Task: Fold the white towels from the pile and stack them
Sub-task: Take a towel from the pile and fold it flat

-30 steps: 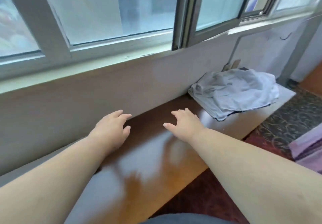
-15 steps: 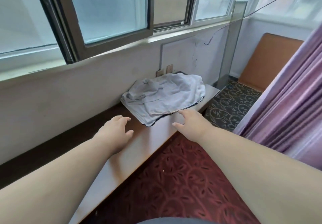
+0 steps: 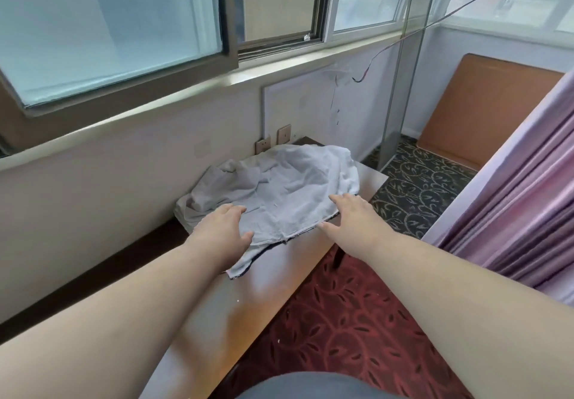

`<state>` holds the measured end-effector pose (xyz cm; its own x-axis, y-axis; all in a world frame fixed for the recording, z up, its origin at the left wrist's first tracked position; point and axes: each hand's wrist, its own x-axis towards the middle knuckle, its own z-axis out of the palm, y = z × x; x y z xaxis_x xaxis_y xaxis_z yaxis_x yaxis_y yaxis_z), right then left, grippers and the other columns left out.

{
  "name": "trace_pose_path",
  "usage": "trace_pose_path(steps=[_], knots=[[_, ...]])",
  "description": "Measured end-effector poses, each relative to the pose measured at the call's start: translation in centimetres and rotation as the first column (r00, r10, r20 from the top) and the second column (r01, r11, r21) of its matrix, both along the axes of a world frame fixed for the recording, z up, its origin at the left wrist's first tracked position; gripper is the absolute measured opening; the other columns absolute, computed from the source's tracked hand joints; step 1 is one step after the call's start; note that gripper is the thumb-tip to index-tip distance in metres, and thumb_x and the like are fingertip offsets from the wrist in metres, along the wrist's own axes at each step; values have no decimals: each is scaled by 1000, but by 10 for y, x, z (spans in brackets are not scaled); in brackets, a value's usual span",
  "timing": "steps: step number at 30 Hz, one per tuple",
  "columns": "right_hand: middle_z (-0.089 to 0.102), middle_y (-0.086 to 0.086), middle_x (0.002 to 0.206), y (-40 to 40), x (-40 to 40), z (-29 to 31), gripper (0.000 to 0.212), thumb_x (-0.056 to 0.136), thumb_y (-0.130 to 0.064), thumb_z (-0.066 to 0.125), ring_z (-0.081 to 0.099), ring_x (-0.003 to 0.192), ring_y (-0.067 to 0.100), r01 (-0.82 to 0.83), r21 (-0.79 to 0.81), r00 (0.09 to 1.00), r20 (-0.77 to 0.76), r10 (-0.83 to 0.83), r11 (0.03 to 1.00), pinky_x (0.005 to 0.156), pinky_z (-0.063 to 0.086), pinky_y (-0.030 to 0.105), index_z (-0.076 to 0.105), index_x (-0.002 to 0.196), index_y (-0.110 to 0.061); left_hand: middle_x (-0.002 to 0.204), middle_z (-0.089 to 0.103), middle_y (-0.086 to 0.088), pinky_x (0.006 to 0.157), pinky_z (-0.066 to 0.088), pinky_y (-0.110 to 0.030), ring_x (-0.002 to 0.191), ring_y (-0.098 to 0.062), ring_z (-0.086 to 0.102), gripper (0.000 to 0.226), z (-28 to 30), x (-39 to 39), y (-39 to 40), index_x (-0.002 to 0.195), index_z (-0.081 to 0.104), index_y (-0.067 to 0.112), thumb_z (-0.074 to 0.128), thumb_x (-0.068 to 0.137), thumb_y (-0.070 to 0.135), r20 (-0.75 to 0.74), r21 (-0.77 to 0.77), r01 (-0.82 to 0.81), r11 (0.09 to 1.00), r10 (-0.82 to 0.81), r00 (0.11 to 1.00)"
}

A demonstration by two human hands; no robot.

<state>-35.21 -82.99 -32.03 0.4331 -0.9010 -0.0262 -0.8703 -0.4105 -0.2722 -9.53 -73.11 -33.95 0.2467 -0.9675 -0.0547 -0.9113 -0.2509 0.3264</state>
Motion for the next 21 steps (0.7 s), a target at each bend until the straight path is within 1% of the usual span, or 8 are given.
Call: trace_pose_path(steps=[5, 11, 13, 16, 19, 21], knots=[[24, 8, 161, -68, 7, -3, 78, 92, -58, 54, 14, 151, 24, 53, 43, 999, 3, -53, 998, 123, 14, 40, 26, 155, -24, 156, 28, 2, 113, 31, -38, 141, -20, 30, 63, 0, 8, -89, 150, 31, 23, 50, 94, 46, 1, 32, 25, 999, -25, 1000], [21, 6, 162, -130, 18, -29, 77, 92, -58, 54, 11, 151, 22, 75, 135, 997, -4, -75, 988, 122, 12, 39, 24, 156, -26, 156, 28, 1, 111, 33, -39, 140, -21, 32, 63, -18, 0, -148, 151, 29, 23, 49, 94, 45, -15, 94, 51, 994, -49, 999], [20, 7, 162, -152, 22, -40, 78, 92, -58, 54, 11, 150, 23, 59, 152, 998, -26, -55, 987, 122, 13, 40, 24, 156, -26, 158, 25, 1, 112, 31, -39, 142, -21, 29, 64, -27, 1, -163, 151, 27, 24, 48, 94, 45, -16, 120, 49, 992, -48, 999], [20, 7, 163, -190, 29, -51, 78, 92, -57, 54, 12, 151, 23, 20, 182, 999, -33, -14, 983, 122, 17, 46, 23, 156, -26, 159, 22, 1, 115, 27, -37, 144, -19, 25, 66, -38, 5, -188, 153, 24, 24, 48, 95, 45, -31, 136, 32, 990, -28, 999], [18, 5, 163, -235, 35, -60, 77, 92, -56, 55, 10, 151, 22, -39, 210, 999, -27, 45, 977, 122, 15, 41, 23, 156, -26, 159, 23, 2, 116, 21, -31, 145, -15, 21, 66, -46, 10, -217, 153, 23, 22, 48, 96, 44, -36, 136, 0, 991, 5, 999], [17, 4, 163, -271, 40, -65, 76, 93, -55, 54, 9, 151, 21, -87, 218, 995, -23, 94, 972, 121, 15, 39, 23, 156, -27, 159, 24, 1, 116, 22, -32, 145, -16, 22, 65, -49, 10, -242, 153, 24, 22, 48, 97, 43, -21, 150, -36, 988, 40, 999]])
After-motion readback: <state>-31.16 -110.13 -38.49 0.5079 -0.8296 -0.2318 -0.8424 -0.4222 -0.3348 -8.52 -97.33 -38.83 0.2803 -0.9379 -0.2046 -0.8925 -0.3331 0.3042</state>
